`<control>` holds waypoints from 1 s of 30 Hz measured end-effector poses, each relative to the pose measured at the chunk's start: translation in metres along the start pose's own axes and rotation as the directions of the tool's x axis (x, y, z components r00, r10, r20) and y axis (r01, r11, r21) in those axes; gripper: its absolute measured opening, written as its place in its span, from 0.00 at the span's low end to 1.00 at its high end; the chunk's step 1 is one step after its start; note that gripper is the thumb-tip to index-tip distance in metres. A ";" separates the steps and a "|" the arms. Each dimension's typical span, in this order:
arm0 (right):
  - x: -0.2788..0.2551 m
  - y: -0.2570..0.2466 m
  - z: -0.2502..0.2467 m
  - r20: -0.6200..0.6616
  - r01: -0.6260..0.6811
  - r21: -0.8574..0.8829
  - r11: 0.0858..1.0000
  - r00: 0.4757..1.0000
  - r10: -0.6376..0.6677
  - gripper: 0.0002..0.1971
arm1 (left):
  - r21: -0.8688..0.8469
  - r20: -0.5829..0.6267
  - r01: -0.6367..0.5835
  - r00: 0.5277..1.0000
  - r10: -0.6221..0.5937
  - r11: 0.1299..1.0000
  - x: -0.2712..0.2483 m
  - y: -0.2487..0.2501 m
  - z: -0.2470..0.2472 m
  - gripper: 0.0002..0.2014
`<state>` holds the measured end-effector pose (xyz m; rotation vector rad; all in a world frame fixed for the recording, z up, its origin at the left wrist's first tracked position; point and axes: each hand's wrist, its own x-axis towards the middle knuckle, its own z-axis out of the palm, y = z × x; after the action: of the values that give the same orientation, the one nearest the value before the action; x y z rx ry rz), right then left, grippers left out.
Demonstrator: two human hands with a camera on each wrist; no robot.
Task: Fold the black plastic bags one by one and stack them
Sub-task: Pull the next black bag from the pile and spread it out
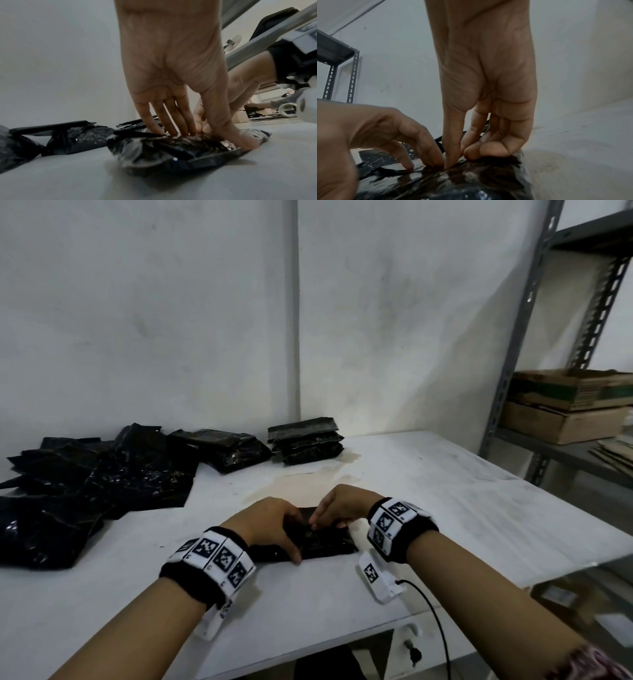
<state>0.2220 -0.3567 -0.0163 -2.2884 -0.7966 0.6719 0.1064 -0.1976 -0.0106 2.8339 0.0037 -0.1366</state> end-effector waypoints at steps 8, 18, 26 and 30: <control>-0.023 0.006 -0.013 0.004 -0.056 -0.076 0.996 0.998 0.056 0.10 | 0.097 0.028 -0.013 1.000 0.011 0.995 0.006 0.029 0.006 0.31; -0.082 0.054 -0.050 -0.114 -0.142 -0.087 0.986 0.985 0.132 0.08 | 0.176 0.041 -0.131 0.991 0.126 0.976 0.026 0.107 0.026 0.26; -0.151 0.123 -0.075 -0.628 -0.151 0.059 0.987 0.763 0.154 0.04 | 0.195 0.062 -0.202 0.979 0.193 0.960 0.033 0.141 0.040 0.30; -0.191 0.169 -0.081 -0.864 -0.345 0.135 0.929 0.418 0.280 0.15 | 0.197 0.069 -0.219 0.976 0.209 0.956 0.034 0.148 0.042 0.29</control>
<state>0.2021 -0.6232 -0.0284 -2.4053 0.1443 -0.4611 0.1392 -0.3518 -0.0098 3.0091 -0.3460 -0.1648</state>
